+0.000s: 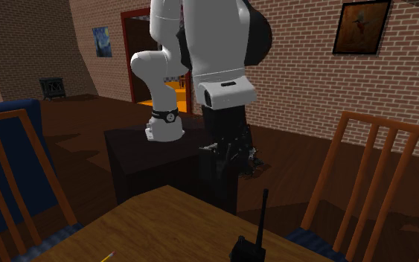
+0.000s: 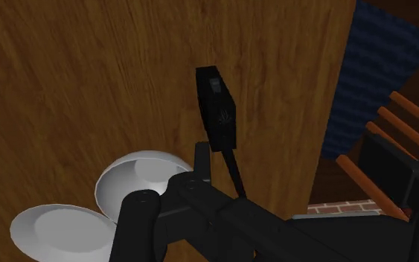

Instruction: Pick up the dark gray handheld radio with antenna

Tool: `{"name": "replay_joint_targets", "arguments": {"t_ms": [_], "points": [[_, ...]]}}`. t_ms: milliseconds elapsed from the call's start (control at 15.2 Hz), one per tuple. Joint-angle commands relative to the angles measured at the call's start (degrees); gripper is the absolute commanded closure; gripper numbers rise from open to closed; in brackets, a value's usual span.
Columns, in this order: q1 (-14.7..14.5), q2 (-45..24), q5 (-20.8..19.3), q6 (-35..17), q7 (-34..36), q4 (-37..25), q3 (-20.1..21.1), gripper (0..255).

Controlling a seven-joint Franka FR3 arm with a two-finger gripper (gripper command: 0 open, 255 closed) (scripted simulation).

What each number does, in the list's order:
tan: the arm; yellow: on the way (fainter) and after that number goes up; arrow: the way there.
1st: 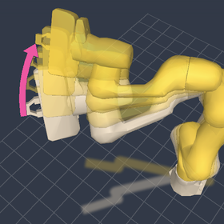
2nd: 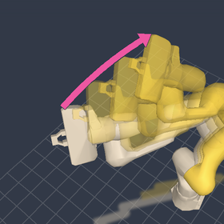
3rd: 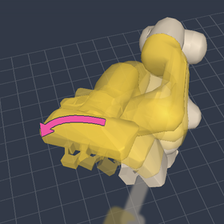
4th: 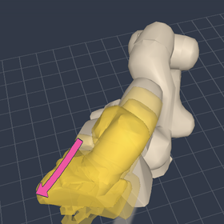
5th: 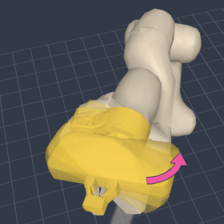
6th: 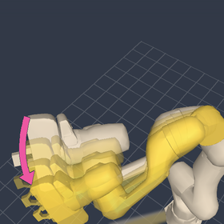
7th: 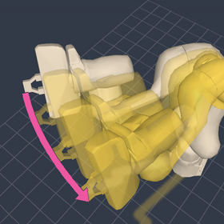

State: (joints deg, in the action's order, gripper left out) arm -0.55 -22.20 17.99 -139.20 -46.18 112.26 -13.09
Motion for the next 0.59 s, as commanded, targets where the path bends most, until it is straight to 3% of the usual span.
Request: {"name": "replay_joint_targets", "arguments": {"t_ms": [0, 264, 528], "points": [[1.21, -4.66, 1.72, -0.45, -2.08, -3.94, 1.06, 0], [3.30, -13.89, 3.58, -0.07, -4.50, -13.19, 3.11, 0], [3.85, -16.74, 4.24, -1.35, -5.26, -14.71, 3.82, 0]]}}
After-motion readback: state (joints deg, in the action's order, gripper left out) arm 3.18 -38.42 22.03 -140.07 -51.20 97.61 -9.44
